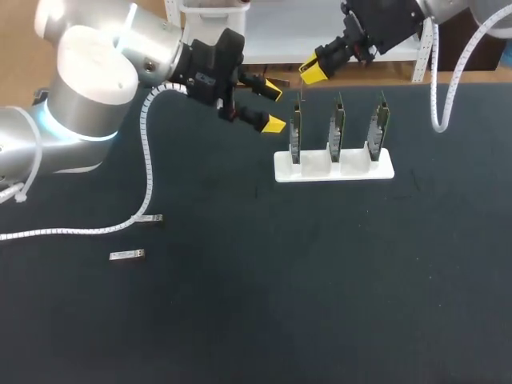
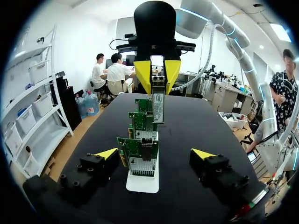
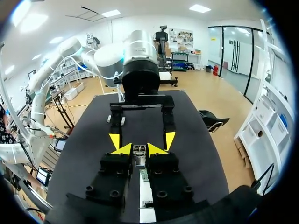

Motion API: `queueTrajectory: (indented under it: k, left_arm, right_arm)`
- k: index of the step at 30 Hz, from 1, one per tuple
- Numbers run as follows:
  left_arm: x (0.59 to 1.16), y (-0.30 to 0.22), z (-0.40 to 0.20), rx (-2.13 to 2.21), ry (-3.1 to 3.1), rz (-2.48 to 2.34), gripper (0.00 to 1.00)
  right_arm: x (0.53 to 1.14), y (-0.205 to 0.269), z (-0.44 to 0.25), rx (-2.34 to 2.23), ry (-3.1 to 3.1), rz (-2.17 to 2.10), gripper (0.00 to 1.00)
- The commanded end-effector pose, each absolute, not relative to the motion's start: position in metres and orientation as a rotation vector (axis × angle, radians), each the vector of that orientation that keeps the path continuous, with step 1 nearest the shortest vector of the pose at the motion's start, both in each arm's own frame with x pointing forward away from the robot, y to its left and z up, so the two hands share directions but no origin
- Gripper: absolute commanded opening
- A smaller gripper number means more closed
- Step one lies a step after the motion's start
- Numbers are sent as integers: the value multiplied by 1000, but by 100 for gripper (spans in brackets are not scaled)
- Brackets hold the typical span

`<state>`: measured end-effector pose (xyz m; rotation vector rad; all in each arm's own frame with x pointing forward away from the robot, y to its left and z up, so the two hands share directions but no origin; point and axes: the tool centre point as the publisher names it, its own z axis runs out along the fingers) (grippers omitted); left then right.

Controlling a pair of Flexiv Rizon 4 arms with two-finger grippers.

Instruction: Pick up the optical module with the left hand, and insert it into the network port with the right hand.

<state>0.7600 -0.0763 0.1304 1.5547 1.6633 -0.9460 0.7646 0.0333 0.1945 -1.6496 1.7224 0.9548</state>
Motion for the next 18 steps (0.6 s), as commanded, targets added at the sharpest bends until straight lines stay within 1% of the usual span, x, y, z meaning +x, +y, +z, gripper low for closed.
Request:
queueTrajectory:
  k: [1,18]
  left_arm:
    - [761,-77,131,1558,1667,-946,100]
    - [761,-77,131,1558,1667,-946,100]
  right_arm:
    - [773,37,187,-1653,1726,972,0]
    - [779,40,174,-1689,1745,1009,0]
